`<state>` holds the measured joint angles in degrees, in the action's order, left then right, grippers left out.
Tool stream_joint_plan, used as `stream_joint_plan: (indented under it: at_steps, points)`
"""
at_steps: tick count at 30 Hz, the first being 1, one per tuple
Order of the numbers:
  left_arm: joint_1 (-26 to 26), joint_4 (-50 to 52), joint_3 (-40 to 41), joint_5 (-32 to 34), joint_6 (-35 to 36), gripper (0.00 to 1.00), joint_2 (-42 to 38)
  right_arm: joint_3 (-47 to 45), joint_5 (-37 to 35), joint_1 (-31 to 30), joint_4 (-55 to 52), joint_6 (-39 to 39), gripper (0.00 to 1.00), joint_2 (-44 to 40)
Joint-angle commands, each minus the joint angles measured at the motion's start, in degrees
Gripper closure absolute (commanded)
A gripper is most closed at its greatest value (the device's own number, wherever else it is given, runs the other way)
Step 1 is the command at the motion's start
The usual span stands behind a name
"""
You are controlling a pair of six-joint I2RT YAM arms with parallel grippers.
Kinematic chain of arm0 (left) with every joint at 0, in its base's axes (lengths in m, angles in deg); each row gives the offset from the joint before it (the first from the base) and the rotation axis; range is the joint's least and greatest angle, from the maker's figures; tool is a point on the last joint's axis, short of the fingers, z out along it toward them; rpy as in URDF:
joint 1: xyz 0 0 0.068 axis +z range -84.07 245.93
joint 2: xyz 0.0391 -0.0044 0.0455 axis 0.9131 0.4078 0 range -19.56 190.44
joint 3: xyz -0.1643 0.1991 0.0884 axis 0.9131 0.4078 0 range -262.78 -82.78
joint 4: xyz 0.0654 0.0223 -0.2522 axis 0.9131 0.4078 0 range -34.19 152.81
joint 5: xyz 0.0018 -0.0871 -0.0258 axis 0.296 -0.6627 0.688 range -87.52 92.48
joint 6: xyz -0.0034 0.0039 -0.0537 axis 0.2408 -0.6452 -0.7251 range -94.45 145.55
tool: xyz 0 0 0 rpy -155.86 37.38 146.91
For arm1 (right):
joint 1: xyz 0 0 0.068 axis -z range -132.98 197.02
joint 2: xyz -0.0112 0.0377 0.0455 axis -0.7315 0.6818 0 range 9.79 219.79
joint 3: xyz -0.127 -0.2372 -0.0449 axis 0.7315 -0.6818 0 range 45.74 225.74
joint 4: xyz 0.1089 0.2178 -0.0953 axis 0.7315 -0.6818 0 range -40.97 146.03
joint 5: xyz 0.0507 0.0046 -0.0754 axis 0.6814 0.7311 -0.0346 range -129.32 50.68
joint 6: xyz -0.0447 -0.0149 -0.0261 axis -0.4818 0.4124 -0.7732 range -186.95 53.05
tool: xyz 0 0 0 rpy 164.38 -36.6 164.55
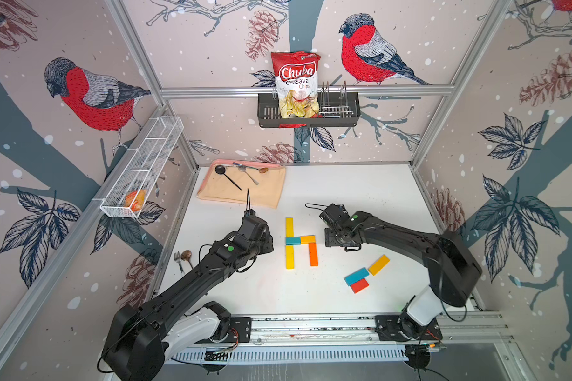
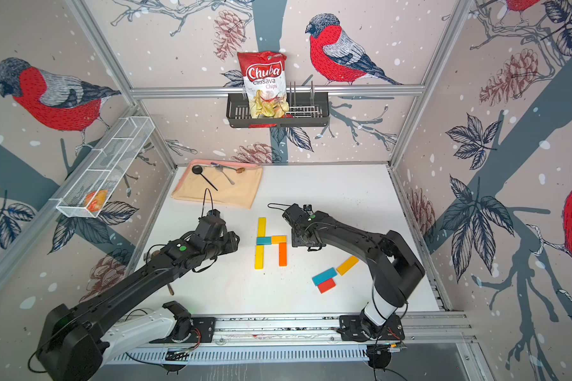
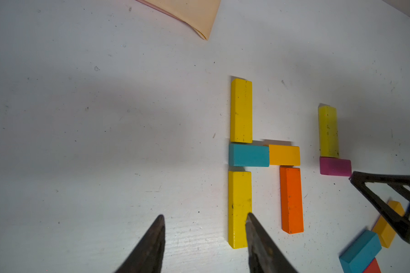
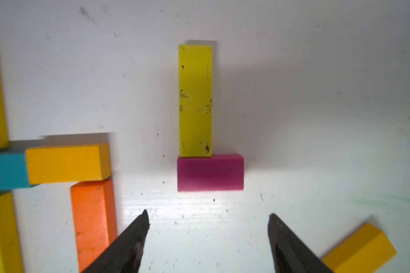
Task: Assemble the letter h with building blocks
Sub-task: Pick up the building block from the center of the board.
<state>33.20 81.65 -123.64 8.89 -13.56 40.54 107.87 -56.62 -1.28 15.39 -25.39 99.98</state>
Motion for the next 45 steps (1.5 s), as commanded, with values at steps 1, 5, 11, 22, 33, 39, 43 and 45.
stream_joint_plan:
  at_steps: [1, 5, 11, 22, 33, 39, 43, 45]
  points:
    - [0.1, -0.3, -0.6, 1.1, 0.3, 0.46, -1.1, -4.1, -5.1, -4.2, -10.4, 12.5, 0.27, -7.8]
    - [0.2, -0.9, -0.6, 0.9, 0.7, 0.46, -0.8, -12.2, -1.6, -12.1, -14.5, 21.4, 0.28, -18.8]
    - [0.2, -1.4, -0.5, 0.4, 0.8, 0.46, 0.2, -22.3, 3.9, -18.3, -13.2, 25.4, 0.11, -24.9]
    - [0.2, -1.9, 1.0, 0.1, 0.1, 0.46, 0.2, -31.7, 9.2, -5.5, 1.6, 13.4, 0.06, -28.8]
    - [0.2, -2.6, 0.9, -0.2, 0.0, 0.46, 1.3, -35.0, 14.3, -4.3, 9.3, 6.5, 0.09, -26.8]
    - [0.2, -2.5, 0.8, 0.0, 0.1, 0.46, 1.6, -34.3, 13.5, -11.2, 9.0, 9.1, 0.12, -25.1]
    - [0.2, -2.5, 0.8, -0.1, 0.1, 0.46, 1.7, -34.0, 12.3, -14.7, 7.4, 11.2, 0.14, -23.3]
    - [0.3, -2.7, 0.8, -0.3, 0.0, 0.46, 1.7, -33.4, 11.4, -15.6, 6.5, 12.1, 0.15, -21.4]
